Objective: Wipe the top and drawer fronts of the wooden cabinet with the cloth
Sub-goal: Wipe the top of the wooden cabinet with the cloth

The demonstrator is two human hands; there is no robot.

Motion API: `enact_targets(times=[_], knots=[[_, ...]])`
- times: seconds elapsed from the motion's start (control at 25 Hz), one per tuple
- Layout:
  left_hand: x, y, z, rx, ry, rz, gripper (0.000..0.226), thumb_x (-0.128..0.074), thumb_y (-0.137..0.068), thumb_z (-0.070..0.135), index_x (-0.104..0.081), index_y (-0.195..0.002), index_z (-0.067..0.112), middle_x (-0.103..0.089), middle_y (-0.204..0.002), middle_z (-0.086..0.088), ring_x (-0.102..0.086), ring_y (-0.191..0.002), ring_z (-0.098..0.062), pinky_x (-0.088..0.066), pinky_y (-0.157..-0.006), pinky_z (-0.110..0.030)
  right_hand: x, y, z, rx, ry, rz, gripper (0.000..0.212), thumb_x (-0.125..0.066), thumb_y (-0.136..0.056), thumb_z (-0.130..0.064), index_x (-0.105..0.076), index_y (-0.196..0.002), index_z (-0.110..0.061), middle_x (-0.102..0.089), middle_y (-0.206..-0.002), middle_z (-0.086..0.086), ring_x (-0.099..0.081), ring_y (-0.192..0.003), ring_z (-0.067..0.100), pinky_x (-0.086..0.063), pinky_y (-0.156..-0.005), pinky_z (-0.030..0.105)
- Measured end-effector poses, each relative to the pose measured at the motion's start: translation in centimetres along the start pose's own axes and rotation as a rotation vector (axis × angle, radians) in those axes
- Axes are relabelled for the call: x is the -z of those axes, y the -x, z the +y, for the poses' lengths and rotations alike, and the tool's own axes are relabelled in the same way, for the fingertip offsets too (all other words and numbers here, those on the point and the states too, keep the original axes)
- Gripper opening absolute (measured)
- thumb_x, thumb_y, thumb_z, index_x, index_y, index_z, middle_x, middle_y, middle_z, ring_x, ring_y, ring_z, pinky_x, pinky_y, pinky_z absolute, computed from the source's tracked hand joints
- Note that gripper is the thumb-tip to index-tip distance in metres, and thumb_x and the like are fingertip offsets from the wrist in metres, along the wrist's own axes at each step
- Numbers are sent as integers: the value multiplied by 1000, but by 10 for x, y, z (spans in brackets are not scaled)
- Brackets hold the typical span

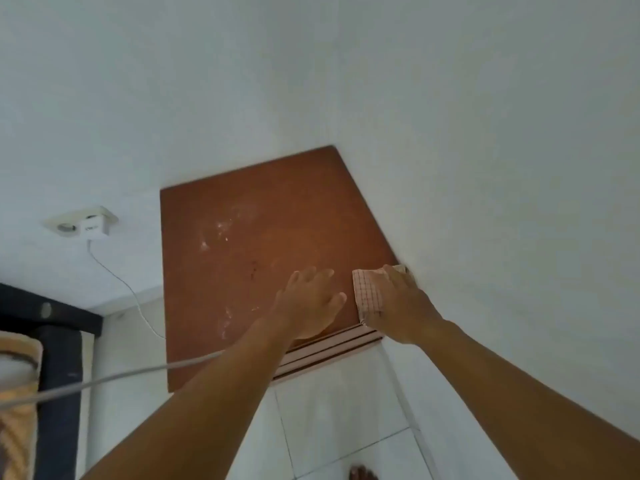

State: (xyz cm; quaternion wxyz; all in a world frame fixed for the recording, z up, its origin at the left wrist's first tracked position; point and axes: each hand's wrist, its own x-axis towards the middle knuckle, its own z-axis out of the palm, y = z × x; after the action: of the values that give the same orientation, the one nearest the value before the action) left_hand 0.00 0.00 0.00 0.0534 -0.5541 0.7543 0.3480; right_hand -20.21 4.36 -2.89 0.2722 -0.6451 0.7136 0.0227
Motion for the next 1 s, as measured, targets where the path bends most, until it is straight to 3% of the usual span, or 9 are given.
enact_targets(times=[0.12, 0.2, 0.32, 0.44, 0.56, 0.68, 0.88, 1.0], knots=[[-23, -24, -11, 68, -187, -89, 70, -36, -101, 59, -13, -162, 34, -2, -172, -1, 2, -157, -34, -13, -121, -60, -28, -22, 10, -8, 108, -46, 96, -59, -89, -57, -5, -163, -31, 2, -173, 6, 7, -159, 37, -5, -129, 52], [-34, -34, -19, 94, -268, -118, 70, -32, -101, 59, -9, -162, 33, 1, -172, -1, 4, -157, -37, -10, -122, -61, -43, -29, 14, -9, 127, -24, 93, -56, -91, -57, -5, -164, -30, 2, -173, 6, 8, -158, 38, 0, -128, 53], [-41, -34, -21, 115, -313, -101, 67, -30, -102, 58, -11, -162, 34, 2, -172, 0, 3, -157, -36, -6, -122, -62, -53, -30, 21, 44, 83, 146, 70, -53, -90, -33, -37, -158, -25, -30, -167, 11, -20, -154, 45, -15, -126, 57], [-31, -34, -15, 121, -314, -118, 67, -31, -101, 60, -15, -161, 35, -4, -172, 2, -1, -157, -36, -7, -121, -63, -50, -40, 30, 122, 0, 280, 52, -62, -86, -3, -65, -137, -13, -63, -141, 18, -51, -134, 49, -38, -116, 58], [-6, -53, -13, 140, -277, -202, 66, -32, -98, 66, -31, -155, 34, -26, -167, -1, -17, -154, -35, -16, -120, -62, -14, -58, 13, 64, -196, 245, 50, -52, -93, 0, -62, -141, -15, -62, -142, 9, -55, -131, 35, -44, -114, 45], [40, -88, -18, 135, -179, -124, 64, -39, -96, 65, -46, -147, 28, -49, -152, -6, -42, -141, -34, -34, -115, -57, 39, -100, -19, 85, -322, 313, 56, -51, -93, -1, -58, -145, -20, -59, -147, 3, -57, -130, 27, -45, -114, 38], [128, -187, -34, 125, -50, 26, 83, -36, -88, 75, -27, -159, 32, -26, -167, -5, -18, -155, -31, -22, -121, -58, 112, -228, -60, 152, -255, 399, 57, -48, -94, -3, -55, -148, -22, -56, -148, 6, -57, -129, 31, -47, -111, 43], [160, -255, -51, 132, -39, 66, 78, -36, -93, 71, -24, -160, 32, -18, -170, -5, -10, -157, -31, -17, -123, -58, 128, -319, -68, 212, -120, 370, 58, -46, -95, -3, -51, -150, -21, -53, -150, 7, -53, -131, 34, -43, -114, 43]])
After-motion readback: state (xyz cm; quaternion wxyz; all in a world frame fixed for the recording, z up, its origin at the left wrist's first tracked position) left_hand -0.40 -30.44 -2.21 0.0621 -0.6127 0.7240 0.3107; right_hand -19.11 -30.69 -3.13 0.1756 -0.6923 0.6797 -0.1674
